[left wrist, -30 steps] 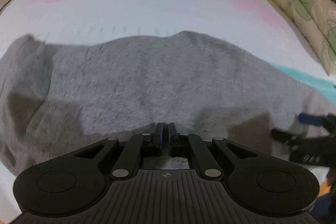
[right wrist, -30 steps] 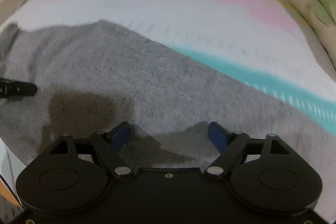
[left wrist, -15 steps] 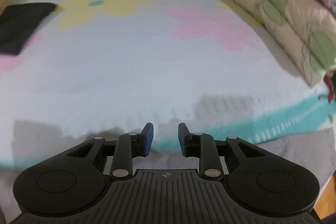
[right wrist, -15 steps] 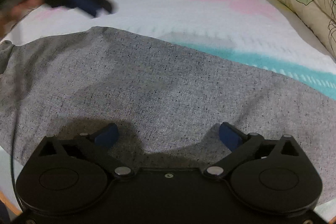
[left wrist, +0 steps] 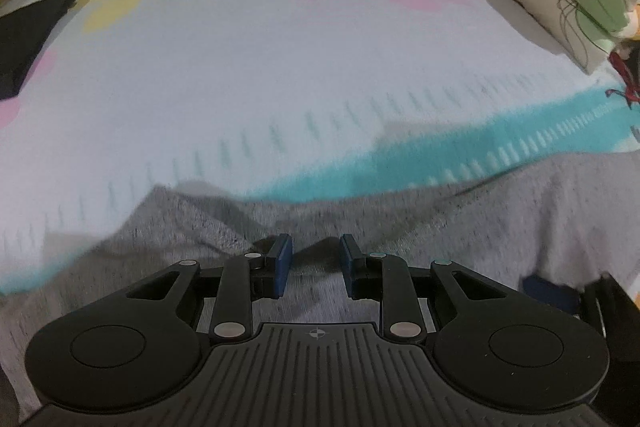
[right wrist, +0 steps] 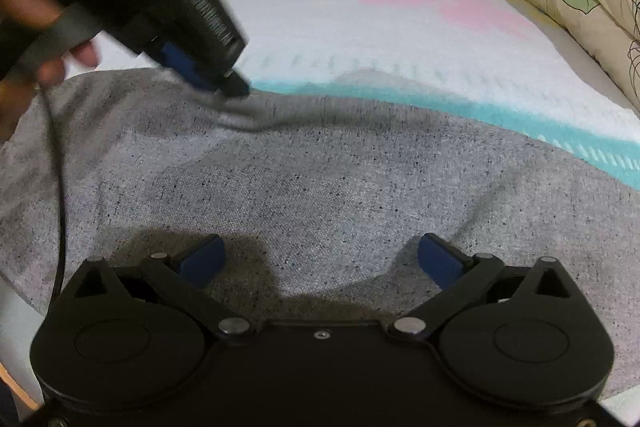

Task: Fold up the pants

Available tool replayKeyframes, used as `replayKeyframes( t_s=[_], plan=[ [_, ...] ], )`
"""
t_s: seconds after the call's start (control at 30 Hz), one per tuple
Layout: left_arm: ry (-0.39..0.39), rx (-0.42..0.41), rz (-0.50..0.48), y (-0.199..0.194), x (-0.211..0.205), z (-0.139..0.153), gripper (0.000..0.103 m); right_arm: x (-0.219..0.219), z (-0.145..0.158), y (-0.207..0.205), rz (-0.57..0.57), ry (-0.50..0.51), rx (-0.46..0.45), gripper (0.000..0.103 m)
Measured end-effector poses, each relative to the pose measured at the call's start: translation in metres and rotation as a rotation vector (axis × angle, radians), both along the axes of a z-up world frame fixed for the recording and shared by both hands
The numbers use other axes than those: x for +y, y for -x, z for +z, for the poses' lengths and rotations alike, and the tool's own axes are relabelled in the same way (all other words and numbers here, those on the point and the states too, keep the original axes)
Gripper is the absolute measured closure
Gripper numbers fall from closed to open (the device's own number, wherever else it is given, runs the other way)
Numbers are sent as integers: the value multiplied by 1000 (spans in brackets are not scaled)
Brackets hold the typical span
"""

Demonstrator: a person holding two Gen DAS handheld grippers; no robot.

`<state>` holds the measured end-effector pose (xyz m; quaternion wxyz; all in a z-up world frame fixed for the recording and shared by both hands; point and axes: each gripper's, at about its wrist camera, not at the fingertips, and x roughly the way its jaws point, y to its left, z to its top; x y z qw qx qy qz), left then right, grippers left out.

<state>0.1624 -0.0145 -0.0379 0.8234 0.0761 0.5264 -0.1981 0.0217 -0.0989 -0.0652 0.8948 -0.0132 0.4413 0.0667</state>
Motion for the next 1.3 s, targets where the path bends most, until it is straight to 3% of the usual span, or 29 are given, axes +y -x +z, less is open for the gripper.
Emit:
replayKeyframes(
  t_s=[0.23, 0.47, 0.57, 0.7, 0.83, 0.9, 0.97, 1.07, 1.3],
  plan=[
    [31, 32, 15, -28, -3, -5, 77, 2, -2, -2, -10, 5, -8, 0],
    [163, -137, 208, -41, 27, 33, 77, 6, 2, -3, -28, 10, -1, 0],
    [194, -162, 161, -15, 28, 42, 77, 8, 1, -7, -29, 7, 15, 0],
    [223, -101, 12, 26, 20, 30, 77, 6, 4, -16, -31, 12, 48, 0],
    [143, -43, -95, 44, 7, 2, 77, 1, 3, -13, -28, 17, 75, 0],
    [99, -25, -52, 37, 9, -14, 77, 2, 4, -16, -28, 23, 88, 0],
    [157, -30, 11, 28, 16, -18, 77, 1, 5, -18, -25, 27, 102, 1],
    [182, -27, 91, 21, 23, -16, 77, 0, 7, -24, -2, 44, 134, 1],
    [-8, -98, 190, 30, 10, -9, 77, -39, 15, -34, 18, 107, 221, 4]
  ],
)
